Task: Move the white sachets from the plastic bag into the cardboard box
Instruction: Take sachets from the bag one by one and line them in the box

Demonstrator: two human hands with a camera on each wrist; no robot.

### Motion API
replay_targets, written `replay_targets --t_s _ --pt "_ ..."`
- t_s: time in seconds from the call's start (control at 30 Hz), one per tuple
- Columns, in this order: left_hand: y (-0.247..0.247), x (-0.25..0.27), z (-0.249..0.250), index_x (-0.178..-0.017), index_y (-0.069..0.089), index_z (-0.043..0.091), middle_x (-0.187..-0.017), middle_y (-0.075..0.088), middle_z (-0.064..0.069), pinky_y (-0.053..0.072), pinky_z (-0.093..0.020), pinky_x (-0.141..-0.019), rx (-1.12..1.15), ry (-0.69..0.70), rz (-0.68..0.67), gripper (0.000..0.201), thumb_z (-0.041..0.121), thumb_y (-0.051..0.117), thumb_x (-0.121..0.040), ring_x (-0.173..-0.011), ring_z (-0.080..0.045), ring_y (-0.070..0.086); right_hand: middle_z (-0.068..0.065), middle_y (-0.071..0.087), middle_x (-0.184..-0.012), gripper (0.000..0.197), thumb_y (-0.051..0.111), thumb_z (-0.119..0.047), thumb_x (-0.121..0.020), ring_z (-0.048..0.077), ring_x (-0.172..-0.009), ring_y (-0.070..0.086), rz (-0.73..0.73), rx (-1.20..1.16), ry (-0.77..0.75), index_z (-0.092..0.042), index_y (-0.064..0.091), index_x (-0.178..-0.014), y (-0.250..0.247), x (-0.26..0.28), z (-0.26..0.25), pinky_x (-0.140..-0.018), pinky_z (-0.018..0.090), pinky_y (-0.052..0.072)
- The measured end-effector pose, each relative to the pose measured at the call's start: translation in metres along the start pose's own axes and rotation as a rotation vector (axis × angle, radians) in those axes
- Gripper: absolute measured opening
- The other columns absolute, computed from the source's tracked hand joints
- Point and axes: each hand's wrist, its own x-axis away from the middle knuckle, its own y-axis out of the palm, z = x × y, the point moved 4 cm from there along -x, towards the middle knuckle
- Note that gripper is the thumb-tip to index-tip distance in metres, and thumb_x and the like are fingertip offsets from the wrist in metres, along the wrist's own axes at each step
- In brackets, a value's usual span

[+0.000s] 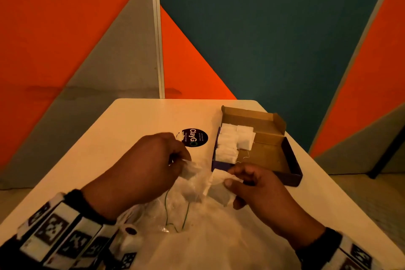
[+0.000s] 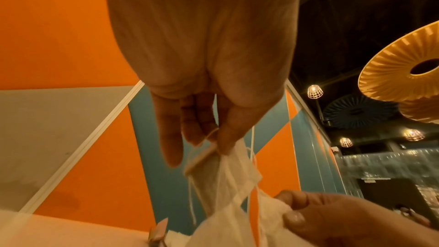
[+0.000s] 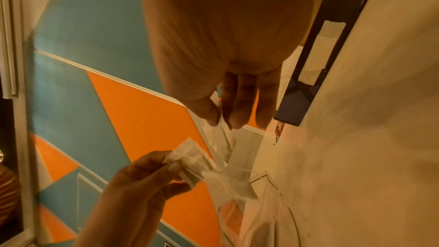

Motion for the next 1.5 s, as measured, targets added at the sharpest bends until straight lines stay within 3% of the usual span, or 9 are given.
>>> replay_targets --t_s 0.27,0.4,0.57,0.77,0.93,1.03,1.23,1.37,1.5 --pt "-0.020 0.002 -0.004 -0.084 0.066 0.034 -0.088 0.065 0.021 0.040 -0.012 -0.065 0.262 -0.114 0.243 0.015 0.022 0.066 -0.092 -0.082 0.004 0.061 -0.001 0.076 -0.080 0.009 0.067 -0.029 -0.090 0.021 -0.068 0.073 -0.039 -0.062 0.014 -0.026 0.074 -0.095 0.005 0.001 -0.004 -0.065 0.026 0.061" --pt "-0.010 0.001 -0.003 -0.087 0.070 0.035 -0.082 0.068 0.019 0.043 -0.006 -0.065 0.273 -0.101 0.154 0.014 0.022 0.069 -0.090 -0.085 0.007 0.061 -0.003 0.076 -0.078 0.009 0.069 -0.027 -0.089 0.019 -0.066 0.073 -0.044 -0.088 0.025 -0.022 0.073 -0.095 0.009 0.002 -0.005 -0.065 0.027 0.061" --pt "0.006 0.006 0.005 -0.097 0.075 0.031 -0.082 0.072 0.001 0.053 -0.019 -0.071 0.678 -0.123 -0.092 0.028 0.009 0.080 -0.079 -0.079 -0.011 0.071 -0.002 0.076 -0.076 0.003 0.070 -0.021 -0.088 0.019 -0.064 0.073 -0.040 -0.083 0.022 -0.019 0.068 -0.090 0.012 0.001 -0.010 -0.064 0.029 0.062" --pt "0.037 0.002 0.003 -0.110 0.072 0.033 -0.088 0.076 0.003 0.057 -0.030 -0.086 0.521 -0.181 -0.237 0.037 0.020 0.084 -0.077 -0.082 -0.006 0.072 -0.002 0.075 -0.076 0.006 0.072 -0.020 -0.085 0.019 -0.069 0.073 -0.017 -0.114 -0.035 -0.019 0.066 -0.084 0.016 0.007 -0.019 -0.063 0.030 0.062" --pt "0.036 -0.003 -0.003 -0.078 0.077 0.027 -0.083 0.075 0.009 0.052 -0.020 -0.073 0.437 -0.135 -0.167 0.005 0.025 0.080 -0.081 -0.077 -0.003 0.069 0.002 0.076 -0.074 0.016 0.075 -0.021 -0.082 0.019 -0.064 0.074 -0.067 -0.158 -0.029 -0.010 0.066 -0.088 0.014 0.011 -0.023 -0.064 0.029 0.061" --pt "0.025 -0.005 -0.008 -0.078 0.074 0.030 -0.095 0.069 0.017 0.050 -0.020 -0.080 0.351 -0.103 -0.105 0.007 0.032 0.079 -0.081 -0.084 0.004 0.064 -0.007 0.076 -0.077 0.011 0.075 -0.027 -0.082 0.013 -0.068 0.073 -0.083 -0.039 -0.018 -0.018 0.070 -0.086 0.008 0.009 -0.020 -0.069 0.030 0.062" --pt "-0.007 -0.008 -0.013 -0.086 0.073 0.034 -0.083 0.072 0.020 0.050 -0.019 -0.072 0.134 -0.067 -0.153 0.004 0.034 0.070 -0.089 -0.078 0.008 0.063 -0.024 0.065 -0.095 0.008 0.068 -0.048 -0.086 0.001 -0.087 0.064 -0.145 0.497 -0.062 -0.042 0.065 -0.091 0.005 0.009 -0.010 -0.083 0.023 0.057" --pt "-0.007 -0.008 -0.001 -0.093 0.074 0.035 -0.088 0.073 0.023 0.052 -0.016 -0.075 0.080 -0.016 -0.240 0.007 0.033 0.068 -0.091 -0.082 0.010 0.062 -0.035 0.063 -0.110 0.026 0.065 -0.039 -0.090 -0.006 -0.098 0.063 -0.201 0.201 -0.126 -0.050 0.058 -0.113 0.010 0.009 -0.018 -0.083 0.025 0.059" --pt "0.004 -0.006 0.008 -0.091 0.074 0.038 -0.088 0.071 0.026 0.045 -0.006 -0.072 0.048 0.031 -0.235 0.011 0.030 0.066 -0.092 -0.086 0.013 0.060 -0.011 0.076 -0.097 0.019 0.061 -0.027 -0.095 0.007 -0.080 0.072 -0.380 0.085 -0.101 -0.032 0.069 -0.111 0.026 0.012 -0.029 -0.077 0.022 0.059"
